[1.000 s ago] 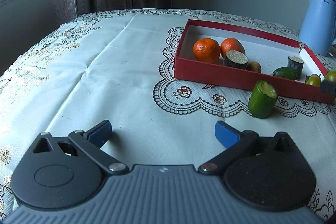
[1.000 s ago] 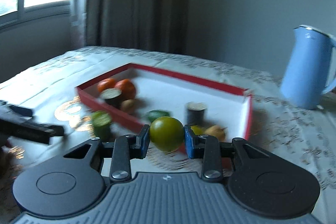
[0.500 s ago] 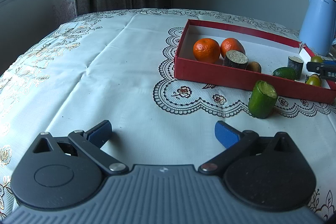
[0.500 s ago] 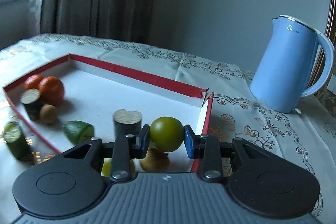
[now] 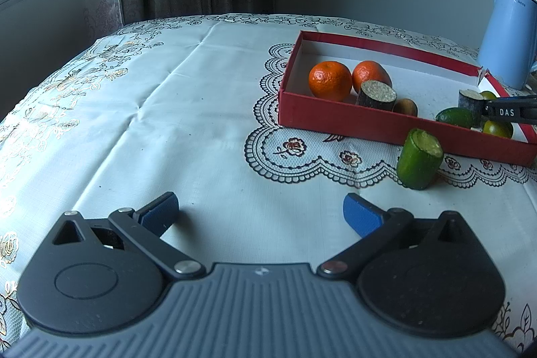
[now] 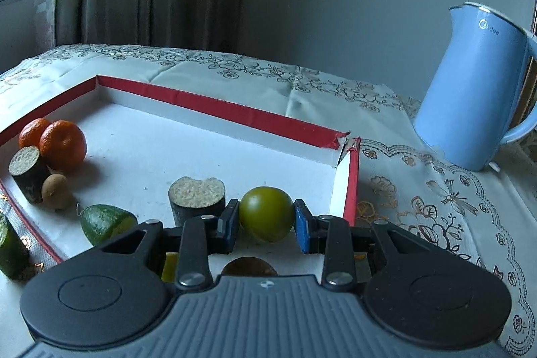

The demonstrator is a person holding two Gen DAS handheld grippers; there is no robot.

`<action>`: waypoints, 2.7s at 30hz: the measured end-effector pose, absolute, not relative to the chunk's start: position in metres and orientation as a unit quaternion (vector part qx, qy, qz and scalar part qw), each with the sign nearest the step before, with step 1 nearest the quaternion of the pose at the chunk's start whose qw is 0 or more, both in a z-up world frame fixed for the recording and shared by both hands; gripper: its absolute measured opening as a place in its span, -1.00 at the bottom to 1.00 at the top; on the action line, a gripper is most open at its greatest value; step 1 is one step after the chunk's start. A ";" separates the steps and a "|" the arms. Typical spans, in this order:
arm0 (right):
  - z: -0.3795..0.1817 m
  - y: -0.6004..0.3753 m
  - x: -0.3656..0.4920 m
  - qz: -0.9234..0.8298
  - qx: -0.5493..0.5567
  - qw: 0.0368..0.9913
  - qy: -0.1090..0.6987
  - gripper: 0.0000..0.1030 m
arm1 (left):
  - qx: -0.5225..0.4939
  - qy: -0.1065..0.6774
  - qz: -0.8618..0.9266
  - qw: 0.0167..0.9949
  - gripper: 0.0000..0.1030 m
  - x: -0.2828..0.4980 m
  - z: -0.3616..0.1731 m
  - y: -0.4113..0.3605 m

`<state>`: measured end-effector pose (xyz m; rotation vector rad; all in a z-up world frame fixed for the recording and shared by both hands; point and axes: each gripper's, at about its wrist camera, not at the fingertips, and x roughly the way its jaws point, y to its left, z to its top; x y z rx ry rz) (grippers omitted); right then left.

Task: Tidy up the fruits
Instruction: 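Grasp the green lime with the right gripper and carry it over the tray, then lower the lime into the tray and open the right gripper, then reach the left gripper to the green cucumber piece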

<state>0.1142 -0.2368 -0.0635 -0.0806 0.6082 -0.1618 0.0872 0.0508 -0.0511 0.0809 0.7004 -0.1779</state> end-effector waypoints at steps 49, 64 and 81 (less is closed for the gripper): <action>-0.048 -0.223 -0.003 -0.046 0.030 0.967 0.249 0.32 | 0.039 0.343 -0.087 0.935 1.00 0.088 -0.051 0.051; -0.074 -0.217 0.001 -0.010 0.051 0.952 0.303 0.57 | 0.045 0.339 -0.077 0.937 1.00 0.085 -0.050 0.048; -0.076 -0.210 0.003 -0.012 0.029 0.950 0.311 0.64 | 0.040 0.291 -0.143 0.945 1.00 0.068 -0.025 -0.013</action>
